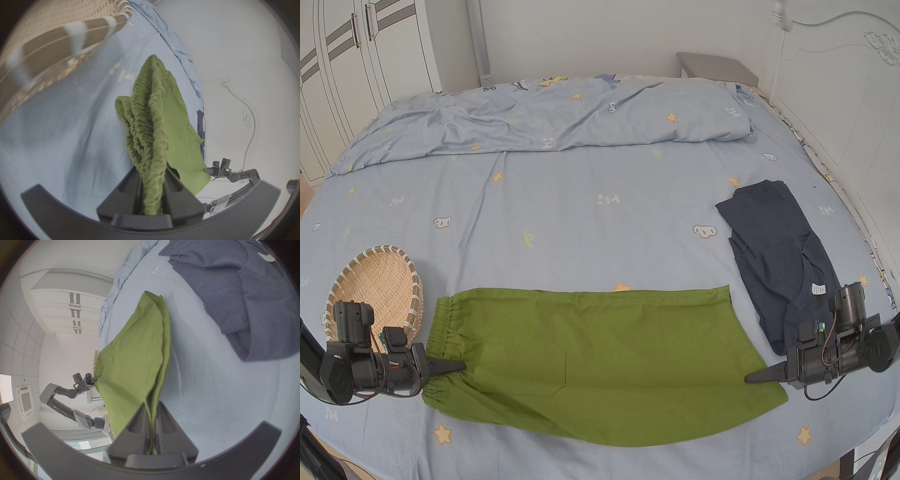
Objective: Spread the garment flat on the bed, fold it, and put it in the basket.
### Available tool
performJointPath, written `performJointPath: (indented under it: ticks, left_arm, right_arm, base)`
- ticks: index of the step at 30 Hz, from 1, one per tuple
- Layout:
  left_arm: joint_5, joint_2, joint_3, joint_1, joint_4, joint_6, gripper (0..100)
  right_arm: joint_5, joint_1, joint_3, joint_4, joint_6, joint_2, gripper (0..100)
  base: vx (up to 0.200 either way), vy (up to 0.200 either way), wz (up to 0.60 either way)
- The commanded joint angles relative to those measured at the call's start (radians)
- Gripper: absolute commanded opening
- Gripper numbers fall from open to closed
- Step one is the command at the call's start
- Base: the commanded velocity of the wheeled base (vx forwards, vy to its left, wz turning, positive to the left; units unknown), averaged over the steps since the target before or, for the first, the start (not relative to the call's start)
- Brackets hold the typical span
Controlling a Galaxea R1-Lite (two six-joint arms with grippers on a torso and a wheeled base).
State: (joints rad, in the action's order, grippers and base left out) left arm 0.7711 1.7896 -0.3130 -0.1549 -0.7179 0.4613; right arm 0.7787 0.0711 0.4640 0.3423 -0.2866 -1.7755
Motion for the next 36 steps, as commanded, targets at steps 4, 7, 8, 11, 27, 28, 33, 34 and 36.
performJointPath:
  ticks: [4,7,8,11,27,28,33,34,36]
  left_arm:
    - [-0.001,-0.061,0.117,-0.032,0.000,-0.061,0]
    - [-0.003,-0.061,0.121,-0.038,0.000,-0.062,0]
    - [-0.001,-0.061,0.121,-0.038,0.000,-0.062,0]
    - [-0.003,-0.058,0.135,-0.041,-0.002,-0.079,0]
    - [-0.240,-0.463,-0.001,0.020,0.296,-0.168,0]
    - [-0.273,-0.504,-0.080,0.054,0.423,-0.168,0]
    - [-0.288,-0.542,-0.393,0.087,0.821,-0.250,0]
    - [-0.294,-0.539,-0.452,0.087,0.911,-0.289,0]
    - [-0.306,-0.542,-0.503,0.080,1.026,-0.349,0]
  right_arm:
    - [0.001,0.038,-0.142,0.087,0.006,0.044,0]
    - [0.001,0.038,-0.148,0.087,0.009,0.038,0]
    - [-0.001,0.038,-0.148,0.087,0.009,0.036,0]
    - [-0.001,0.039,-0.147,0.089,0.010,0.031,100]
    - [-0.026,-0.059,-0.038,0.124,0.001,0.192,100]
    - [-0.024,-0.068,0.007,0.116,0.003,0.206,100]
    - [-0.029,-0.070,0.162,0.014,0.001,0.231,100]
    - [-0.032,-0.068,0.186,-0.013,0.000,0.238,100]
    - [-0.038,-0.066,0.193,-0.034,0.003,0.242,100]
  base:
    - [0.000,0.000,0.00]
    - [0.000,0.000,0.00]
    - [0.000,0.000,0.00]
    - [0.000,0.000,0.00]
    - [0.000,0.000,0.00]
    - [0.000,0.000,0.00]
    - [0.000,0.000,0.00]
    - [0.000,0.000,0.00]
    - [0.000,0.000,0.00]
